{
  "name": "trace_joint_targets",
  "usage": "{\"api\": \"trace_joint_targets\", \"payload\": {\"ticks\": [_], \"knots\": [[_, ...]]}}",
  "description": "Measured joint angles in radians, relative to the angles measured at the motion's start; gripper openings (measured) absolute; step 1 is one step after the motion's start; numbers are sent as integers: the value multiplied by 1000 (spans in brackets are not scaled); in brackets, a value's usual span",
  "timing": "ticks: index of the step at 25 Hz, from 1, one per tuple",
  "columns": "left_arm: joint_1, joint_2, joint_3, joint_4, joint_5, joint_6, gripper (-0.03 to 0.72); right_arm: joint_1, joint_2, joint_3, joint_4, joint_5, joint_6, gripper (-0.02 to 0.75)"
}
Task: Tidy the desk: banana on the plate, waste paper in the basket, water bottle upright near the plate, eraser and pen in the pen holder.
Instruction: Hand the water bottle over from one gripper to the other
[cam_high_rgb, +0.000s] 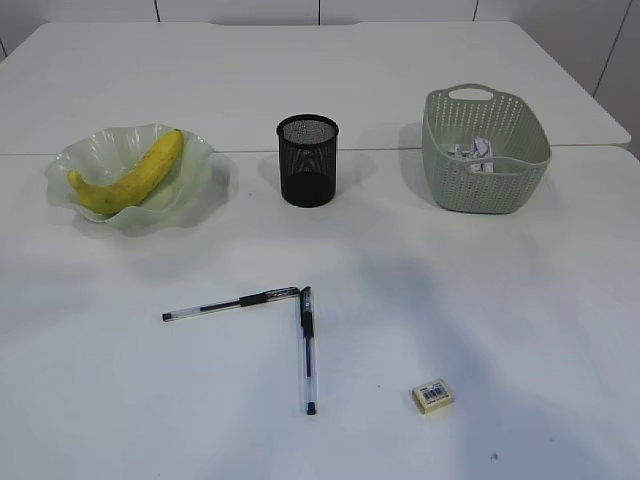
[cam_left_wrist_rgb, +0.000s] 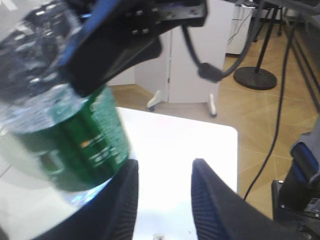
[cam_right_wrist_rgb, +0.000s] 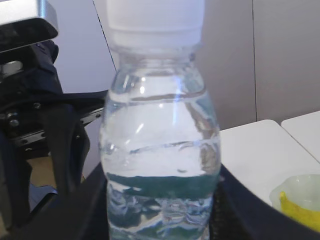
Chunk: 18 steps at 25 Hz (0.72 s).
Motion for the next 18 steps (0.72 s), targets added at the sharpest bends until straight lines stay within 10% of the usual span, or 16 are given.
{"api": "trace_joint_targets", "payload": {"ticks": [10, 18], "knots": [[216, 0, 0, 62, 75, 19, 244, 0, 0, 0, 0, 0, -6, 350], [262, 65, 0, 73, 98, 101, 244, 0, 0, 0, 0, -2, -6, 350]]}}
